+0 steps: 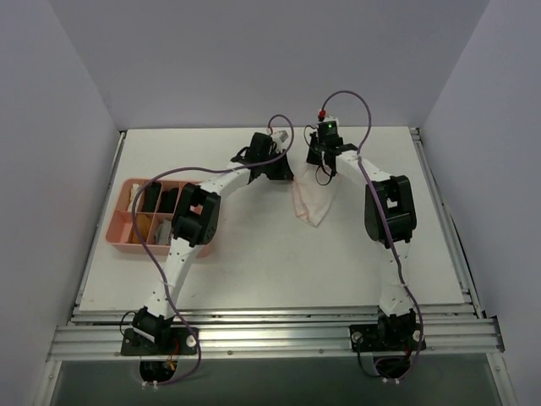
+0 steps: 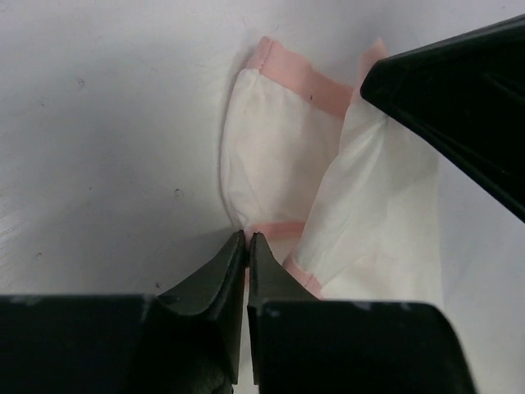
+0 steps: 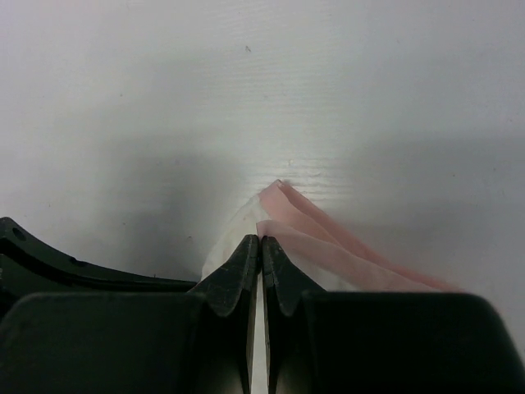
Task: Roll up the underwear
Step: Fold the underwear
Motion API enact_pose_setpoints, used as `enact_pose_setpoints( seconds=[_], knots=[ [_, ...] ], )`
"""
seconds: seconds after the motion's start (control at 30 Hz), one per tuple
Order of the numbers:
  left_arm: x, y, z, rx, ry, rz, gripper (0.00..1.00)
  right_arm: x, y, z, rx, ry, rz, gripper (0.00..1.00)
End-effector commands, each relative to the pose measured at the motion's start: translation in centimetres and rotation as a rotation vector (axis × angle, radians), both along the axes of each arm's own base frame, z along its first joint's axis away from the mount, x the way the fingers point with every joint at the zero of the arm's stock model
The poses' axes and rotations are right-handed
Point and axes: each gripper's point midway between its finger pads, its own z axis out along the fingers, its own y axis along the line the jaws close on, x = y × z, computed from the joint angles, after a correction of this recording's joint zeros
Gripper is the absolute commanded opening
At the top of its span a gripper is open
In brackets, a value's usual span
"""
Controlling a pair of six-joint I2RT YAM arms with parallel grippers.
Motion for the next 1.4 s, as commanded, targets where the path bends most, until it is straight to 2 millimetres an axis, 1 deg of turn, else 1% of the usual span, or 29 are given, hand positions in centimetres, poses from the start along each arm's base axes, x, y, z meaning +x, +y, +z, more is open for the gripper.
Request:
enact_pose_setpoints(
  seconds=[0.0, 0.07, 0.13, 0.2, 0.27, 0.3, 0.33, 0.37, 0.4, 0.57, 0.6, 0.63, 0.7, 0.73, 0.77, 0.8, 0.83, 0.9, 0.93, 0.97, 1.0, 1.03, 1.07, 1.13, 1.2, 1.37],
  knots=[
    [-0.8, -0.4, -0.5, -0.019, 0.012, -0.005, 0.1, 0.2, 1.0, -0.4, -0.008, 0.011, 0.054, 0.0],
    [-1.7, -0.5, -0.7, -0.015, 0.021, -0.002, 0.08, 0.1, 1.2, -0.5, -0.008, 0.014, 0.069, 0.0],
    [-2.1, -0.7, -0.6, -0.018, 0.013, 0.001, 0.08, 0.0, 1.6, -0.8, -0.009, 0.019, 0.083, 0.0],
    [-2.7, -0.5, -0.7, -0.002, 0.019, 0.024, 0.08, -0.8, 1.6, -1.6, -0.025, 0.054, 0.102, 0.0],
    [-3.1, 0.1, -0.7, 0.012, 0.014, 0.06, 0.08, -1.3, 1.7, -2.0, -0.034, 0.07, 0.122, 0.0],
    [-3.3, 0.2, -0.6, 0.009, 0.011, 0.071, 0.09, -1.4, 1.8, -2.0, -0.032, 0.07, 0.13, 0.0],
    [-3.4, 0.3, 0.2, 0.0, -0.001, 0.08, 0.09, -1.6, 1.9, -2.1, -0.03, 0.077, 0.138, 0.0],
    [-3.5, 0.3, 0.2, -0.002, -0.004, 0.09, 0.09, -1.6, 2.1, -2.0, -0.024, 0.077, 0.149, 0.0],
    [-3.7, 0.9, -0.5, 0.019, 0.004, 0.109, 0.09, -1.8, 2.2, -2.2, -0.025, 0.082, 0.156, 0.0],
    [-4.4, 0.6, -1.6, 0.024, 0.036, 0.094, 0.1, -2.1, 3.3, -2.1, 0.005, 0.085, 0.186, 0.0],
    [-4.5, 0.6, -1.9, 0.026, 0.038, 0.091, 0.11, -2.1, 3.4, -2.2, 0.008, 0.087, 0.183, 0.0],
    [-4.7, 0.7, -2.0, 0.03, 0.043, 0.093, 0.16, -2.2, 3.4, -2.2, 0.01, 0.089, 0.183, 0.0],
    [-4.7, 1.0, -1.9, 0.03, 0.04, 0.099, 0.23, -2.4, 3.6, -2.2, 0.015, 0.095, 0.193, 0.0],
    [-4.7, 1.4, -1.5, 0.033, 0.035, 0.111, 0.3, -2.5, 3.5, -2.2, 0.011, 0.096, 0.197, 0.0],
    [-4.5, 1.6, -1.1, 0.029, 0.026, 0.117, 0.34, -2.6, 3.4, -2.1, 0.011, 0.096, 0.2, 0.0],
    [-4.4, 1.9, -0.8, 0.031, 0.022, 0.123, 0.37, -3.0, 3.3, -2.5, 0.01, 0.105, 0.205, 0.0],
    [-4.0, 2.4, -0.1, 0.029, 0.015, 0.14, 0.4, -3.0, 3.2, -2.6, 0.008, 0.102, 0.206, 0.0],
    [-3.6, 3.1, 0.4, 0.027, 0.018, 0.156, 0.41, -3.1, 3.0, -2.5, 0.013, 0.1, 0.21, 0.0],
    [-2.9, 3.6, 0.9, 0.018, 0.015, 0.17, 0.42, -3.3, 3.1, -2.6, 0.015, 0.103, 0.218, 0.0],
    [-2.7, 3.6, 1.2, 0.006, 0.016, 0.164, 0.43, -3.2, 3.0, -2.5, 0.016, 0.1, 0.219, 0.0],
    [-2.5, 3.6, 1.3, 0.0, 0.02, 0.159, 0.43, -3.3, 3.0, -2.5, 0.016, 0.101, 0.219, 0.0],
    [-2.5, 3.7, 0.5, 0.01, 0.041, 0.155, 0.43, -3.3, 3.1, -2.5, 0.016, 0.101, 0.22, 0.0],
    [-2.0, 3.3, 1.4, -0.003, 0.029, 0.143, 0.43, -3.3, 3.0, -2.4, 0.016, 0.102, 0.217, 0.0],
    [-1.9, 3.1, 0.8, -0.001, 0.041, 0.135, 0.43, -3.4, 3.1, -2.2, 0.024, 0.102, 0.221, 0.0],
    [-1.7, 2.7, 1.1, -0.02, 0.034, 0.119, 0.43, -3.4, 3.2, -1.8, 0.031, 0.1, 0.22, 0.0],
    [-1.7, 1.7, 0.9, -0.066, 0.033, 0.081, 0.42, -3.8, 3.4, -2.0, 0.06, 0.106, 0.219, 0.0]
  ],
)
